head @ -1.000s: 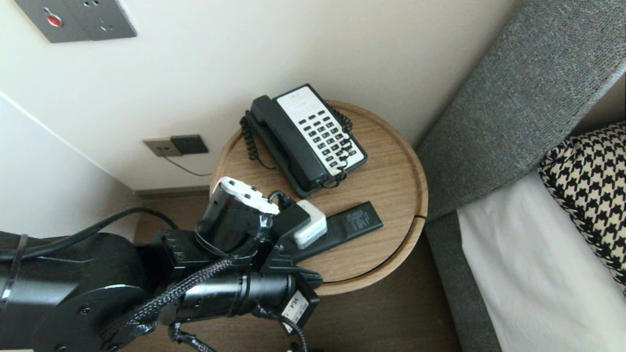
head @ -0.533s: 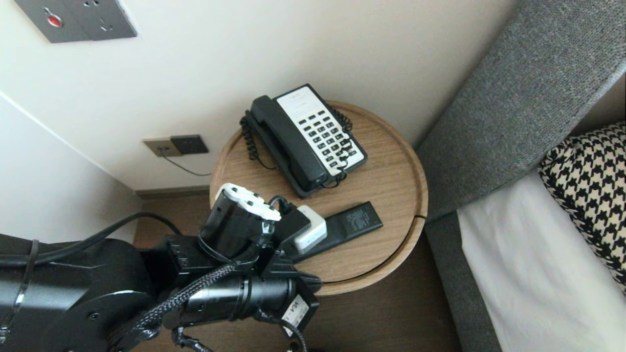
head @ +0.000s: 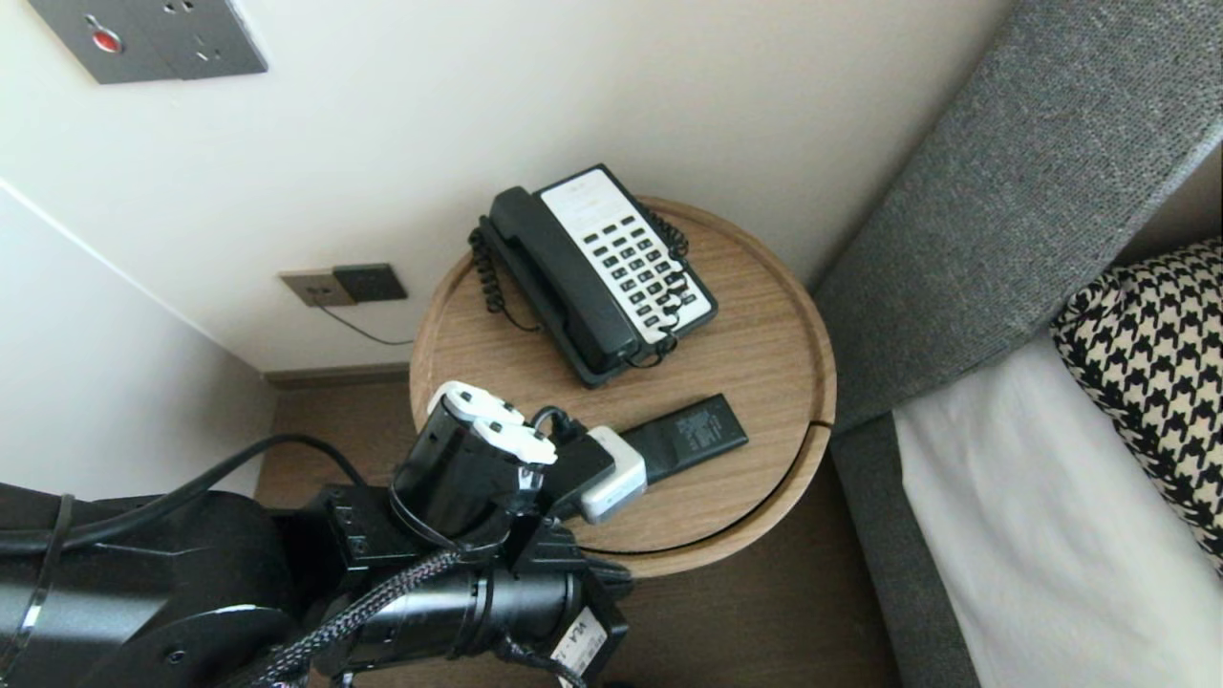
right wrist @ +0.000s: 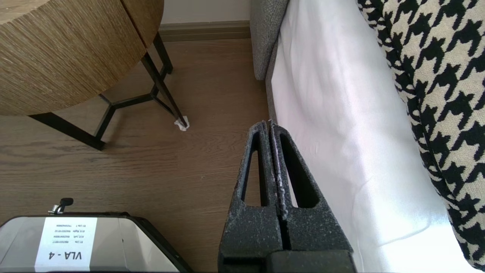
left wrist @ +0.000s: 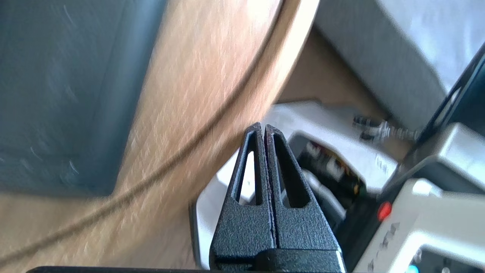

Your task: Open the nightstand drawer

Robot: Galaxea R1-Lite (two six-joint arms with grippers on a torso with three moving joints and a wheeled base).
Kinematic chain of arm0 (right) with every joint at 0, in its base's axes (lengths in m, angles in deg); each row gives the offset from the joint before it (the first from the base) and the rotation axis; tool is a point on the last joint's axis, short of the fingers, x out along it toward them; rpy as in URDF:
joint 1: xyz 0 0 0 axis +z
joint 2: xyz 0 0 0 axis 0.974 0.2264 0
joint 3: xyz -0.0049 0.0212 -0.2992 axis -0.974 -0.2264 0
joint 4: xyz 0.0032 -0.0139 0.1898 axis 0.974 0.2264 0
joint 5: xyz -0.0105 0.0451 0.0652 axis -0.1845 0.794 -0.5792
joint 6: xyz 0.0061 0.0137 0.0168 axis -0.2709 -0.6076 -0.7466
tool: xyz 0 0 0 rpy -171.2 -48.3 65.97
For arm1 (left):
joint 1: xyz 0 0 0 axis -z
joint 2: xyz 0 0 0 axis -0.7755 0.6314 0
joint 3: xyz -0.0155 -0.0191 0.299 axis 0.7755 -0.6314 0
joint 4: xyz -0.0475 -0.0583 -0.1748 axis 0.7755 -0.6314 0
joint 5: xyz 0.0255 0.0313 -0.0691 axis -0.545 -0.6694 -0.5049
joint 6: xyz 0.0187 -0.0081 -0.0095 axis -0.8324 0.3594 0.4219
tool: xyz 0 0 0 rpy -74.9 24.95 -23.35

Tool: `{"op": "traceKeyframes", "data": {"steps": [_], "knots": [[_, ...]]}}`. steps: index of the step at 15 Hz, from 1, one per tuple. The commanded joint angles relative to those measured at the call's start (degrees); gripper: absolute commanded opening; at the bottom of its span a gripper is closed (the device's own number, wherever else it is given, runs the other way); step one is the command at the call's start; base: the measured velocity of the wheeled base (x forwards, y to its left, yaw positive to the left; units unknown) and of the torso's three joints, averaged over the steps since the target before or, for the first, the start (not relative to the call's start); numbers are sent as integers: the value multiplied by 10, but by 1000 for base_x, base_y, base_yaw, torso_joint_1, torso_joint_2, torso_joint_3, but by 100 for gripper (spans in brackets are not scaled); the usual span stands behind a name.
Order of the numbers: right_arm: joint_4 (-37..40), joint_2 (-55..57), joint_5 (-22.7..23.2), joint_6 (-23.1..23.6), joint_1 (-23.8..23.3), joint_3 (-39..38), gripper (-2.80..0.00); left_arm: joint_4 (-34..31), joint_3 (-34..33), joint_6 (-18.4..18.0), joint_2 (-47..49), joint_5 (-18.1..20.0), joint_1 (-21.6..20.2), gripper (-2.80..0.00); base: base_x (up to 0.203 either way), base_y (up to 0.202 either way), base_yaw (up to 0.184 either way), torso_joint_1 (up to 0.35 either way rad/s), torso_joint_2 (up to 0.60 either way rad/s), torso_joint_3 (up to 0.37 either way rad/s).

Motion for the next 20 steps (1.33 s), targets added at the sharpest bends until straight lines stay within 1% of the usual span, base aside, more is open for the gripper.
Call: {"op": "traceKeyframes", "data": {"steps": [1, 3, 6, 11, 17, 20], "knots": [[0, -2, 0, 0, 0, 0, -280, 31, 5, 3, -1, -1, 1, -280, 0, 0, 0, 0, 0, 0], [1, -2, 0, 0, 0, 0, -280, 51, 5, 3, -1, -3, 0, -280, 0, 0, 0, 0, 0, 0], [0, -2, 0, 0, 0, 0, -280, 51, 2, 5, 7, -2, -1, -280, 0, 0, 0, 0, 0, 0], [0, -2, 0, 0, 0, 0, -280, 52, 4, 20, 35, -3, -1, -280, 0, 0, 0, 0, 0, 0], [0, -2, 0, 0, 0, 0, -280, 51, -6, 17, 23, -3, 3, -280, 0, 0, 0, 0, 0, 0], [0, -2, 0, 0, 0, 0, -280, 51, -22, 17, 22, -2, 12, -280, 0, 0, 0, 0, 0, 0]]}}
